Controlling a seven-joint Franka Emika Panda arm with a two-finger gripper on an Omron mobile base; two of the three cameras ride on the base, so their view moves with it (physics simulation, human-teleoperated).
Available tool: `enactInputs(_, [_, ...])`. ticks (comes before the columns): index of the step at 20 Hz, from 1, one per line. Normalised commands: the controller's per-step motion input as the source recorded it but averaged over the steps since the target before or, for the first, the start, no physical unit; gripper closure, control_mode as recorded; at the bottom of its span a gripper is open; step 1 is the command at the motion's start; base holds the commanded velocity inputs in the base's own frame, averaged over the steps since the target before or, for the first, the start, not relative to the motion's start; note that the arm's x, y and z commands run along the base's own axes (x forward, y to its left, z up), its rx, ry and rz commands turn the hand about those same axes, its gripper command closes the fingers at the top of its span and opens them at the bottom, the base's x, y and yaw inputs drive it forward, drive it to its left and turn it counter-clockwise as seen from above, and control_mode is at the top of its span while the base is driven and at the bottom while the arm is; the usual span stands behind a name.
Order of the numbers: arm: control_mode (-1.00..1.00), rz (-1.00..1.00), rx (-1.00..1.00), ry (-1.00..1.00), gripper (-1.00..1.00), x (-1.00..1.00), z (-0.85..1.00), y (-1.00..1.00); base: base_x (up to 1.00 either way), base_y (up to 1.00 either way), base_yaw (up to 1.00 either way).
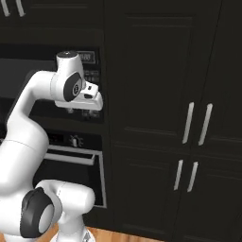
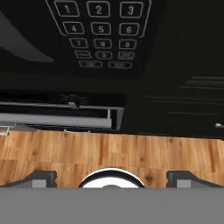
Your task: Take the baked cake out of the oven and place it on the plate for cooling. Then close the oven door.
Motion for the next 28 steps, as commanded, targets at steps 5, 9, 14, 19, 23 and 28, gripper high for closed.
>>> enactInputs(5, [1.0, 0.0, 0.0, 0.0, -1.0, 0.0, 0.0, 0.0, -0.09, -0.55, -0.01])
enactInputs(9, [1.0, 0.0, 0.0, 0.0, -1.0, 0.0, 0.0, 0.0, -0.1, -0.36, -0.01])
enactInputs(14, [1.0, 0.0, 0.0, 0.0, -1.0, 0.0, 0.0, 0.0, 0.0, -0.22, 0.0])
enactInputs(19, [1.0, 0.0, 0.0, 0.0, -1.0, 0.0, 0.0, 0.0, -0.05, -0.32, 0.0])
enactInputs(23, [1.0, 0.0, 0.0, 0.0, -1.0, 0.0, 0.0, 0.0, -0.01, -0.31, 0.0])
enactInputs(28, [1.0, 0.0, 0.0, 0.0, -1.0, 0.0, 0.0, 0.0, -0.02, -0.21, 0.0])
